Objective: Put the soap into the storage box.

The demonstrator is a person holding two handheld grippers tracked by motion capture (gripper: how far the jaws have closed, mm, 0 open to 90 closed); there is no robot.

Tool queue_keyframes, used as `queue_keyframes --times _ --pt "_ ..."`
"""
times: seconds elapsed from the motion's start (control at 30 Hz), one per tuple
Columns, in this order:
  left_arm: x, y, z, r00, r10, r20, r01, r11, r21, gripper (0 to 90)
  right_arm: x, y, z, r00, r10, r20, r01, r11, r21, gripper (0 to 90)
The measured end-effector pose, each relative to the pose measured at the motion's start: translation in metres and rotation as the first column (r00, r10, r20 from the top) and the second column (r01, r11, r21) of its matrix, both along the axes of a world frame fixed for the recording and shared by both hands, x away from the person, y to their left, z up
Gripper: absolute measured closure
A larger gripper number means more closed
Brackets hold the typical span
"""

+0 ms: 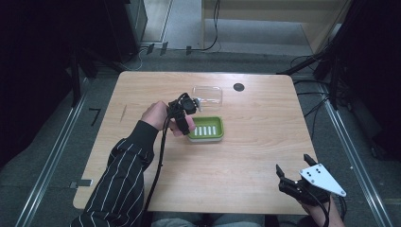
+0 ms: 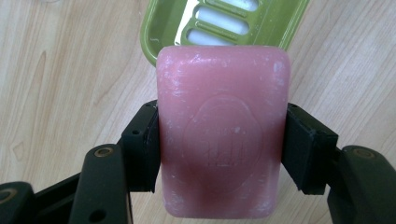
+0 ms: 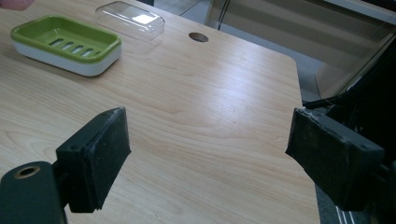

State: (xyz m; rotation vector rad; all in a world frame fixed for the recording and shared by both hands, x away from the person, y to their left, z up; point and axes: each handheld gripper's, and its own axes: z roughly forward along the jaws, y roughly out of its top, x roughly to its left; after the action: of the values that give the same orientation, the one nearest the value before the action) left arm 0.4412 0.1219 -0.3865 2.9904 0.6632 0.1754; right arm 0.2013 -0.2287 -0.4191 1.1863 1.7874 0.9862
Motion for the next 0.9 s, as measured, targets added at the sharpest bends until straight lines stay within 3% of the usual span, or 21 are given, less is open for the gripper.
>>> queue_keyframes --times 0.9 --pt "0.01 -0.022 0.0 0.9966 -0.082 0.003 0.082 0.9966 -0.005 38.5 -0.007 -0.005 0.0 0.9996 -0.028 -0.007 0.028 1.0 -0.01 13.5"
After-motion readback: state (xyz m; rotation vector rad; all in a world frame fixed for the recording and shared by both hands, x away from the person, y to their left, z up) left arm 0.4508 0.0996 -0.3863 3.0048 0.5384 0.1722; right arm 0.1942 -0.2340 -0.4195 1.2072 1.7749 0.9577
